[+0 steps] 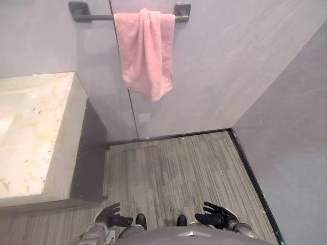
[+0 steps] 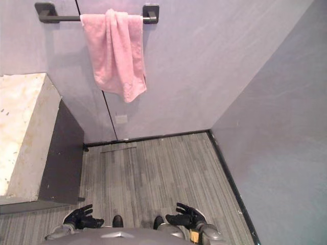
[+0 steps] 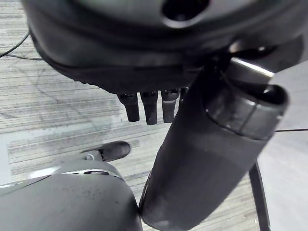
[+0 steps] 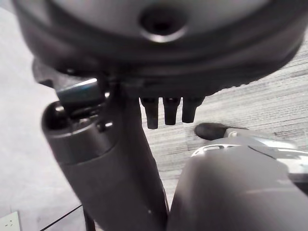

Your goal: Organize the bathroom.

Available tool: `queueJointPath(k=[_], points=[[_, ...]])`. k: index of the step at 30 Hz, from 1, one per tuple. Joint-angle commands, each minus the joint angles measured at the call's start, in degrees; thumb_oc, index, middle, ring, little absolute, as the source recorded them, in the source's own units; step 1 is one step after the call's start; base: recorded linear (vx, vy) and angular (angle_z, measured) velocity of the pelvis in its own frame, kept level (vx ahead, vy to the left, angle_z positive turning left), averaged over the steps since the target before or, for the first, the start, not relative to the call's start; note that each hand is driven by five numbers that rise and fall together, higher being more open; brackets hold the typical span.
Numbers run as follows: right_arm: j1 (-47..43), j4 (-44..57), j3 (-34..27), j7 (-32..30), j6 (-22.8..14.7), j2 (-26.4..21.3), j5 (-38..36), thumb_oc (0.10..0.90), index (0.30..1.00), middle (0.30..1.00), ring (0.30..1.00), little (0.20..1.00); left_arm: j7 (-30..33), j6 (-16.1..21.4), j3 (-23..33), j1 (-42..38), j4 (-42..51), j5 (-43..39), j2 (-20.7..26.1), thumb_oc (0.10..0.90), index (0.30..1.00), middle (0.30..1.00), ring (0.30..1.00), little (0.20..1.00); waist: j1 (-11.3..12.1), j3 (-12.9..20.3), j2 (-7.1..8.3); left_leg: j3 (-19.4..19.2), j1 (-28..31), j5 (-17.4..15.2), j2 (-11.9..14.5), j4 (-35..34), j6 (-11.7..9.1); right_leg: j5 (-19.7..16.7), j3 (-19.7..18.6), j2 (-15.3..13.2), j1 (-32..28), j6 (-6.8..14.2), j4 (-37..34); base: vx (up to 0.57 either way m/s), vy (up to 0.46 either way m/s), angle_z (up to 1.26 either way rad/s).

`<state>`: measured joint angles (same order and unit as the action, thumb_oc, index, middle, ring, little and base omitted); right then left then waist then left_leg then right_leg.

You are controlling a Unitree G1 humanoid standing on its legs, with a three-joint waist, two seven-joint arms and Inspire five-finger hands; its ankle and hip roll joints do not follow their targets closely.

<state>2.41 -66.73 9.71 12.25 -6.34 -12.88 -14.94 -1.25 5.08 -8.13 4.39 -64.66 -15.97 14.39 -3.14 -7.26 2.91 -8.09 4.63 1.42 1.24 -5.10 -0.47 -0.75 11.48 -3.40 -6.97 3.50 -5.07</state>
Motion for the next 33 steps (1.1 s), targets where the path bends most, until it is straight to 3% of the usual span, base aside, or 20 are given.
queueJointPath(k=[1, 9, 12, 14, 17, 18, 19, 22, 24, 26, 27, 29, 31, 32, 33], points=[[-2.7, -2.0, 0.1, 1.2, -0.3, -2.0, -2.3, 0.8, 0.9, 0.9, 0.9, 0.9, -1.6, 1.0, -2.0, -2.8, -4.4, -0.4, -1.0, 0.8, 0.9, 0.9, 0.9, 0.9, 0.9, 1.6, -2.81, 0.8, 1.6, -4.6, 1.0, 1.7, -3.1, 3.6, 2.8, 0.0, 0.6, 4.4, 1.9, 0.0, 0.0, 0.0], [-2.9, -1.5, 0.2, 1.0, -1.2, -2.0, -3.0, 0.8, 0.9, 0.9, 0.9, 0.9, -1.5, 1.9, -0.9, -2.8, -4.0, -3.5, -0.8, 0.8, 0.9, 0.9, 0.9, 0.9, 1.0, 1.5, -2.76, 0.7, 1.3, -4.5, 1.3, 2.2, -3.2, 3.8, 3.1, 0.1, 0.6, 4.1, 2.1, 0.01, -0.02, 0.0], [-2.7, 1.1, 0.3, 0.7, -5.5, -2.3, -5.4, 0.8, 0.9, 0.9, 0.9, 0.9, -3.1, 4.6, -0.3, -3.2, -1.2, -6.2, -0.2, 0.8, 0.9, 0.9, 0.9, 0.9, 0.8, 1.2, -2.64, 0.5, 1.2, -4.8, 1.6, 3.6, -3.3, 4.0, 3.2, 0.3, 0.6, 3.8, 2.5, 0.05, -0.077, 0.02], [-2.7, 6.1, 0.5, -0.2, -4.8, -3.1, -6.4, 0.8, 0.9, 0.9, 0.9, 0.9, -2.3, 3.4, 0.6, -3.7, 2.6, -9.1, 0.3, 0.8, 0.9, 0.9, 0.9, 0.9, 0.6, 0.9, -2.56, 0.1, 0.8, -5.1, 1.7, 5.1, -3.4, 4.0, 3.1, 0.3, 0.6, 3.5, 2.7, 0.03, -0.075, 0.04], [-2.8, 20.0, 1.0, -2.8, -5.3, -4.9, -7.0, 0.8, 0.9, 0.9, 0.9, 0.9, -0.8, 3.5, 2.2, -5.4, 11.9, -12.6, 2.0, 0.8, 0.9, 0.9, 0.9, 0.9, 0.1, -0.4, -1.45, 0.0, -3.3, -6.2, 1.4, 13.8, -3.7, 3.9, 2.0, 0.0, 0.6, 2.4, 3.1, 0.01, -0.099, 0.01], [-2.8, 21.8, 1.2, -3.2, -4.9, -5.1, -7.0, 0.8, 0.9, 0.9, 0.9, 0.9, -0.5, 3.3, 2.2, -5.8, 13.1, -12.9, 2.3, 0.8, 0.9, 0.9, 0.9, 0.9, 0.1, -0.4, -1.16, 0.1, -4.6, -5.7, 1.3, 15.9, -3.8, 3.8, 1.8, -0.1, 0.9, 2.2, 3.2, -0.01, -0.137, 0.03], [-2.8, 28.5, 2.0, -4.1, -4.5, -6.2, -7.5, 0.8, 0.9, 0.9, 0.9, 0.9, 1.5, 3.5, 2.0, -6.9, 18.2, -14.1, 3.5, 0.8, 0.9, 0.9, 0.9, 0.9, 0.2, -1.3, -0.33, 1.1, -9.4, -3.5, 0.9, 23.9, -4.3, 3.9, 1.1, -0.2, 0.9, 1.3, 3.4, -0.01, -0.135, 0.02], [-2.0, 38.5, 2.2, -4.2, -8.0, -8.4, -8.0, 0.8, 0.9, 0.9, 0.9, 0.9, 7.6, 6.7, 1.9, -8.3, 30.8, -14.4, 7.1, 0.8, 0.9, 0.9, 0.9, 0.9, 0.2, -3.0, 0.61, 1.1, -17.8, -1.4, 0.9, 36.3, -4.0, 4.5, 0.6, 0.1, 1.1, 0.1, 4.7, 0.06, -0.129, 0.01], [-2.2, 39.4, 2.2, -4.7, -9.5, -8.4, -8.7, 0.8, 0.9, 0.9, 0.9, 0.9, 9.1, 7.4, 1.7, -9.2, 35.3, -14.5, 7.9, 0.8, 0.9, 0.9, 0.9, 0.9, 0.4, -3.6, 0.48, -0.7, -18.4, -1.2, 1.6, 34.8, -3.7, 5.0, 0.9, 0.6, 0.6, 0.2, 5.1, 0.18, -0.052, -0.03], [-3.0, 39.2, 2.6, -4.4, -11.1, -7.8, -9.1, 0.8, 0.9, 0.9, 0.9, 0.9, 11.1, 7.8, 1.0, -10.1, 42.1, -13.8, 8.0, 0.8, 0.9, 0.9, 0.9, 0.9, 1.1, -3.8, -0.73, -2.8, -17.6, 0.8, 2.0, 25.8, -3.7, 5.5, 1.3, 2.0, -0.5, 0.7, 4.8, 0.33, 0.034, 0.07], [-3.1, 39.0, 3.2, -4.2, -11.5, -7.4, -8.5, 0.8, 0.9, 0.9, 0.9, 0.9, 11.4, 8.5, 0.4, -9.9, 46.1, -12.3, 7.8, 0.8, 0.9, 0.9, 0.9, 0.9, 1.7, -3.9, -1.74, -3.1, -16.2, 3.0, 1.6, 17.2, -4.1, 5.8, 0.9, 3.1, -1.5, 1.1, 4.4, 0.32, 0.071, 0.09], [-2.4, 40.1, 3.6, -3.9, -11.2, -7.0, -7.1, 0.8, 0.9, 0.9, 0.9, 0.9, 12.5, 8.0, -0.3, -9.0, 50.2, -11.5, 7.5, 0.8, 0.9, 0.9, 0.9, 0.9, 2.1, -3.9, -2.77, -3.9, -15.4, 6.2, 2.4, 9.7, -4.9, 6.1, 0.8, 4.2, -2.8, 1.4, 3.8, 0.35, 0.066, 0.04], [-0.6, 41.2, 3.4, -3.2, -11.1, -7.0, -6.4, 0.8, 0.9, 0.9, 0.9, 0.9, 11.2, 9.0, -1.2, -8.0, 52.7, -10.4, 7.6, 0.8, 0.9, 0.9, 0.9, 0.9, 2.1, -3.7, -3.19, -6.5, -14.6, 9.0, 3.8, 6.7, -5.8, 6.7, 2.8, 4.3, -4.3, 1.5, 3.5, 0.33, 0.04, -0.1], [0.3, 40.9, 3.6, -3.3, -11.9, -7.0, -6.3, 0.8, 0.9, 0.9, 0.9, 0.9, 9.4, 8.7, -1.8, -7.5, 54.1, -9.4, 7.2, 0.8, 0.9, 0.9, 0.9, 0.9, 2.0, -3.0, -3.11, -9.6, -13.3, 8.0, 4.5, 5.4, -5.8, 6.7, 5.0, 3.7, -4.5, 2.0, 3.9, 0.26, 0.035, -0.1], [0.4, 40.9, 3.6, -3.1, -11.9, -7.0, -6.6, 0.8, 0.9, 0.9, 0.9, 0.9, 9.3, 8.7, -2.1, -7.3, 54.5, -9.4, 7.2, 0.8, 0.9, 0.9, 0.9, 0.9, 2.0, -3.0, -3.03, -9.1, -12.7, 7.9, 4.1, 5.1, -5.7, 7.2, 5.0, 3.5, -4.9, 2.1, 4.3, 0.25, 0.051, -0.09]])
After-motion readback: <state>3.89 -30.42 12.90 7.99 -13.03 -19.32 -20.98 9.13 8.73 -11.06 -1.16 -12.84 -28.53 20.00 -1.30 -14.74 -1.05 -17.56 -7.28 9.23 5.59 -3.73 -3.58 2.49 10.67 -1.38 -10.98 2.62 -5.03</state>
